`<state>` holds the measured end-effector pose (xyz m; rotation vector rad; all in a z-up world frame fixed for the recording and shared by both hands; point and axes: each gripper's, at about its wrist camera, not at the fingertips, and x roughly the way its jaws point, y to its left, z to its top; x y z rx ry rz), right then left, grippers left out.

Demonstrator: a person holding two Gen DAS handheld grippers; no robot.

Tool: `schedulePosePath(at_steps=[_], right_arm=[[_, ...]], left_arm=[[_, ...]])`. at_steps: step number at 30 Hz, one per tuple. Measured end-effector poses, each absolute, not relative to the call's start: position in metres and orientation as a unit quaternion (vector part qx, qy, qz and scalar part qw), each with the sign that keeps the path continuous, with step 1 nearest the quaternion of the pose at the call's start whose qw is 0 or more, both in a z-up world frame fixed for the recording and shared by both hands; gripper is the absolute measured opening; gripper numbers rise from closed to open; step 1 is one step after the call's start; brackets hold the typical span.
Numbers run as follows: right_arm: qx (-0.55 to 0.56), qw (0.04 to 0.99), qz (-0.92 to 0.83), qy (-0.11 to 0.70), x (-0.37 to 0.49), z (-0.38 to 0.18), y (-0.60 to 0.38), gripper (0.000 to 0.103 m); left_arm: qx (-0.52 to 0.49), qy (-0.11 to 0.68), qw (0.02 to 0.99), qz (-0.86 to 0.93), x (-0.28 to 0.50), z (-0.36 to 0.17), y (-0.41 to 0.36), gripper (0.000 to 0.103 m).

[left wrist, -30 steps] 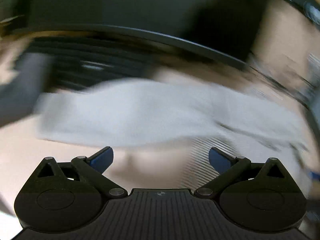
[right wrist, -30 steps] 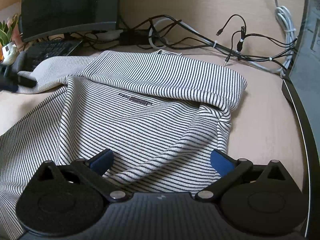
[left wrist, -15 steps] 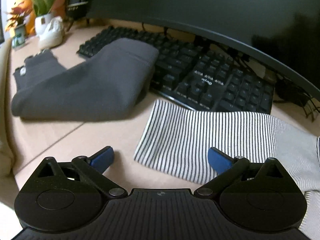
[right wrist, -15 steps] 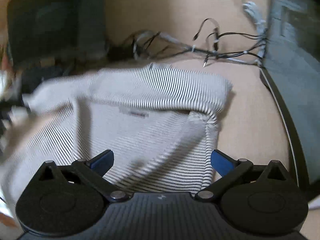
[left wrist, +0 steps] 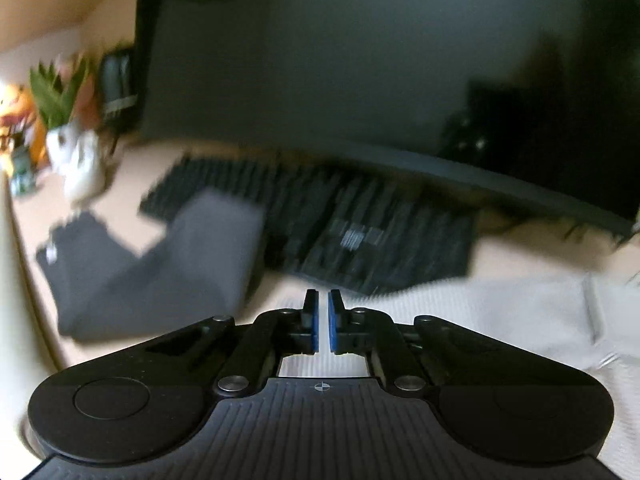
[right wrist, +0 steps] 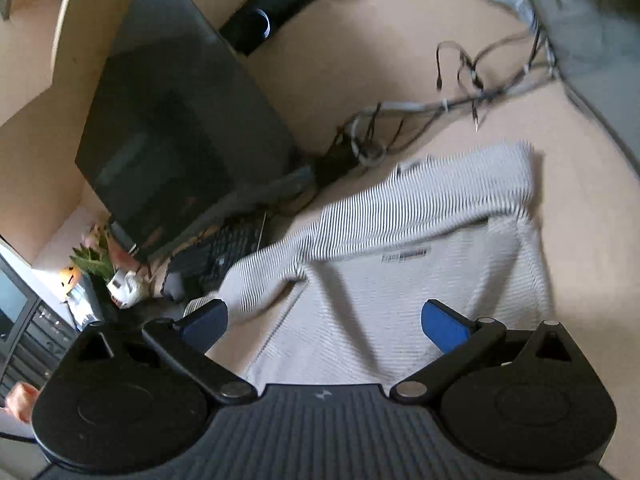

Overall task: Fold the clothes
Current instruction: 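Move the left gripper to the other sleeve cuff and close on it, then lift the held sleeve with the left gripper and fold it across the body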

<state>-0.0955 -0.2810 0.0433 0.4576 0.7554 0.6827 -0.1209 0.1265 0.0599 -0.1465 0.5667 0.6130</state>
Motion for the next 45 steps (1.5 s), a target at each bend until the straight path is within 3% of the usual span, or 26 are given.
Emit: schedulePosePath(at_steps=[6, 10, 12, 14, 15, 22, 30, 34, 37, 41, 45], right_arm=[[0.223, 0.851, 0.335, 0.338, -0.098, 0.045, -0.289, 0.103], [0.216, 0.854, 0.329, 0.341, -0.098, 0.043, -0.293, 0.103], [0.218, 0.856, 0.326, 0.336, -0.098, 0.042, -0.297, 0.103], [0.221, 0.854, 0.325, 0.340, -0.096, 0.039, -0.297, 0.103], [0.223, 0.853, 0.325, 0.343, -0.095, 0.038, -0.297, 0.103], [0.192, 0.851, 0.328, 0.363, -0.103, 0.037, -0.274, 0.103], [0.148, 0.853, 0.320, 0.385, -0.120, 0.040, -0.244, 0.103], [0.140, 0.859, 0.295, 0.393, -0.132, 0.040, -0.237, 0.103], [0.140, 0.859, 0.279, 0.405, -0.144, 0.037, -0.231, 0.103], [0.134, 0.860, 0.259, 0.419, -0.163, 0.034, -0.225, 0.103], [0.141, 0.865, 0.244, 0.416, -0.169, 0.038, -0.230, 0.103]], left_arm=[[-0.035, 0.207, 0.943, 0.259, -0.121, 0.123, 0.086, 0.003], [-0.013, 0.204, 0.946, 0.251, -0.115, 0.137, 0.075, 0.007], [-0.022, 0.220, 0.938, 0.267, -0.119, 0.126, 0.086, 0.016], [-0.039, 0.252, 0.924, 0.286, -0.125, 0.102, 0.101, 0.063], [-0.048, 0.267, 0.916, 0.296, -0.129, 0.090, 0.109, 0.069], [-0.100, 0.355, 0.864, 0.343, -0.147, 0.014, 0.154, 0.066], [-0.108, 0.361, 0.874, 0.307, -0.135, -0.010, 0.167, 0.056], [-0.094, 0.351, 0.892, 0.270, -0.133, -0.015, 0.164, 0.030], [-0.089, 0.342, 0.901, 0.252, -0.133, -0.017, 0.167, 0.021], [-0.090, 0.326, 0.911, 0.236, -0.137, -0.010, 0.168, 0.013], [-0.084, 0.297, 0.924, 0.225, -0.142, 0.015, 0.161, 0.012]])
